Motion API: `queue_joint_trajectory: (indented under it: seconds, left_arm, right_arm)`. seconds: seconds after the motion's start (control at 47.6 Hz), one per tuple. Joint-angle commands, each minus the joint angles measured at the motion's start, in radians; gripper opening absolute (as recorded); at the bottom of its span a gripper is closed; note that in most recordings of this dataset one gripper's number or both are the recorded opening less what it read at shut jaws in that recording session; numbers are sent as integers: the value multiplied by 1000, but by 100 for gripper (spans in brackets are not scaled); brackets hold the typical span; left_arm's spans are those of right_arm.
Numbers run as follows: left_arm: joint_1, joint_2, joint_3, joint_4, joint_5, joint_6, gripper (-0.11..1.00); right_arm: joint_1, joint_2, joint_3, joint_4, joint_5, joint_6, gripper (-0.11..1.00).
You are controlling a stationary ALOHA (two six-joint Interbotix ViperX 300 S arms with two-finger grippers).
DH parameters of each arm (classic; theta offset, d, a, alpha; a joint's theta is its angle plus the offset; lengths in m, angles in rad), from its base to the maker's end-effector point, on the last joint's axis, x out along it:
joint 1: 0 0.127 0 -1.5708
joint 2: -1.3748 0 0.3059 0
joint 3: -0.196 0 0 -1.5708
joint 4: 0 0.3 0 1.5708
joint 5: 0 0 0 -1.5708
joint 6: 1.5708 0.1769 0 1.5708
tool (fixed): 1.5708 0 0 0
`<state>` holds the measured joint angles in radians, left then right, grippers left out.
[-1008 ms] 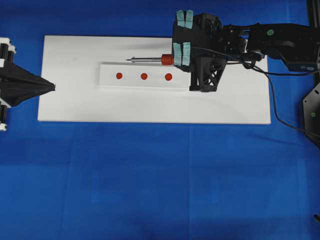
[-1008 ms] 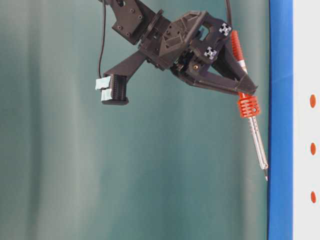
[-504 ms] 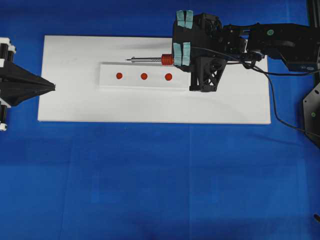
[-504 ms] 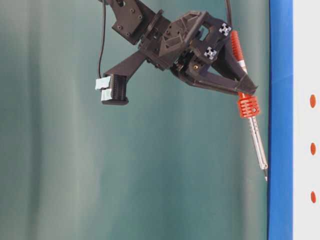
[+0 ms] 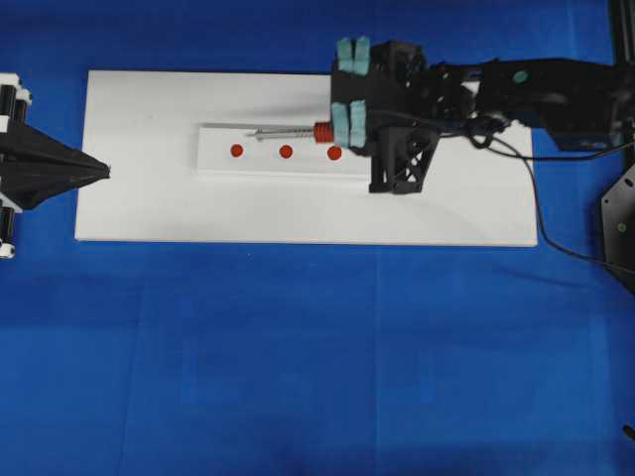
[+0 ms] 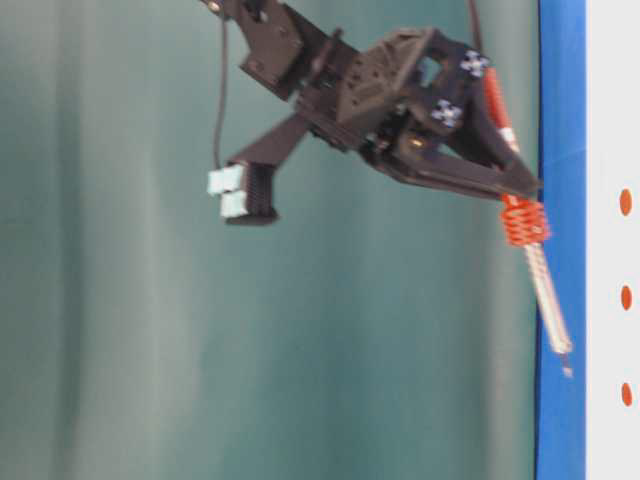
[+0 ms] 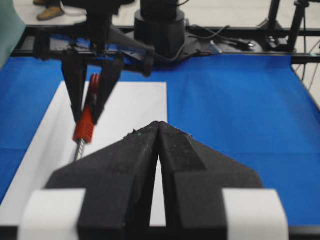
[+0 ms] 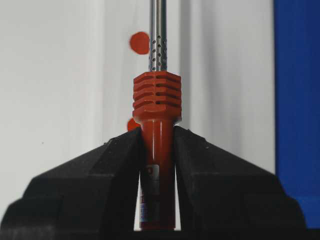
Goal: Touch the tip of the soldering iron to the mark.
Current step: 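Lower the iron tip onto the leftmost red dot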
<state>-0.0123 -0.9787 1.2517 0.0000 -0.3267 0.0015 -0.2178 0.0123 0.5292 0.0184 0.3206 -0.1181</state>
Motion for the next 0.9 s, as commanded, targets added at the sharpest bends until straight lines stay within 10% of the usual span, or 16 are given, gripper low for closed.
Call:
queue_joint_trajectory:
  seconds: [0.0,0.882]
  left_arm:
    - [3,3,-11,2,-8,2,0]
    - [3,3,-9,3,-8,9,0]
  right_arm:
    - [-2,9,-34,-3,-17,0,6]
    - [9,75,-41,-2,-37,0,6]
